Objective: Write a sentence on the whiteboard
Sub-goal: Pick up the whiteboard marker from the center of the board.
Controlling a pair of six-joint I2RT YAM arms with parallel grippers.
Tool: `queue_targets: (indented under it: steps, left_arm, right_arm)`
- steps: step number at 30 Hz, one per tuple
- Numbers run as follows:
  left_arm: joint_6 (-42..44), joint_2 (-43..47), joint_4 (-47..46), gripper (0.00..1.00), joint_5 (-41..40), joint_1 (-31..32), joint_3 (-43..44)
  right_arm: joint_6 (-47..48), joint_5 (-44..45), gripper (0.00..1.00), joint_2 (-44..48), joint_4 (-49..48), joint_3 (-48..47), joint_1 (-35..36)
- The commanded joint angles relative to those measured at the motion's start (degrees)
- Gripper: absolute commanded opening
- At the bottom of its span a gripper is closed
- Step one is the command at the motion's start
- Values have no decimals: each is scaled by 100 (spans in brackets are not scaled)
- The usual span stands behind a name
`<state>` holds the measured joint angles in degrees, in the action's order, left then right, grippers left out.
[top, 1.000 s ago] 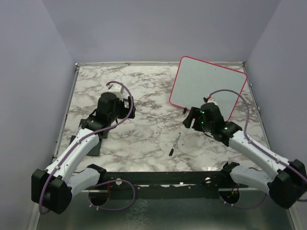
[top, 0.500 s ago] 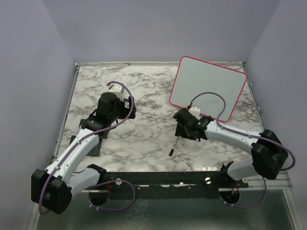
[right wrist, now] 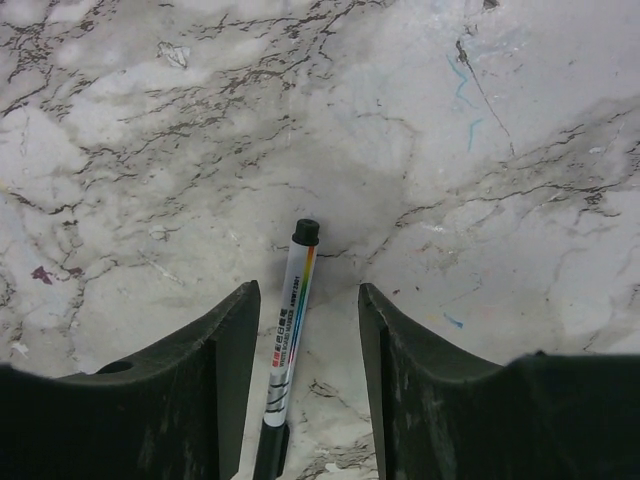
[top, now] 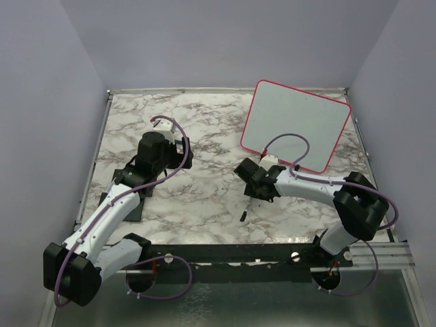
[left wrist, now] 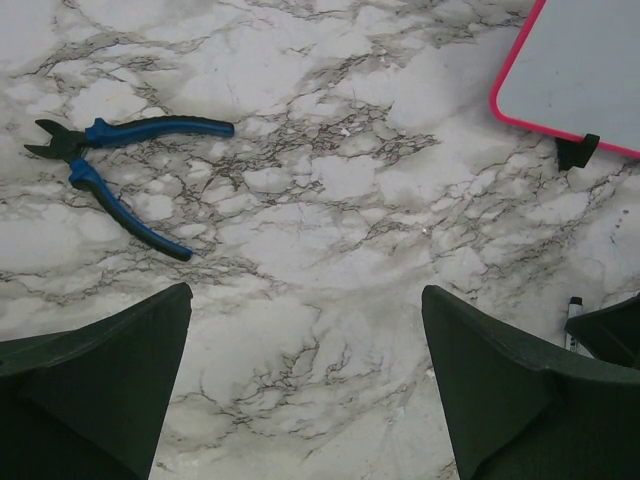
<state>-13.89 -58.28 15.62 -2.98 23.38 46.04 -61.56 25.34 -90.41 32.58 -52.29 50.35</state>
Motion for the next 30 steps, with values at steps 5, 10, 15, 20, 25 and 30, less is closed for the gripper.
queue_targets:
  steps: [5,10,15,20,25,30]
  left_arm:
    - [64,114,29,99,25,27,-25]
    - [65,109,28,99,50,28,-30]
    - [59,123,29,99,89,27,-31]
    - [42,115,8,99,250,43,-29]
    - [-17,149,-354,99,1175,146,-145]
    - [-301,115,-1280,99,3118,265,-427]
  right_arm:
    - [-374,385,40,-331,101,-91,89]
    - [-409,372,32,-509,71,-139,120]
    - [-472,425,22,-589,65,-134,133]
    - [-607,546,1,-328,61,-63,142]
    - [-363,833,1,459,-363,9,142]
    - [469,1075,1,1538,-1544,73,142]
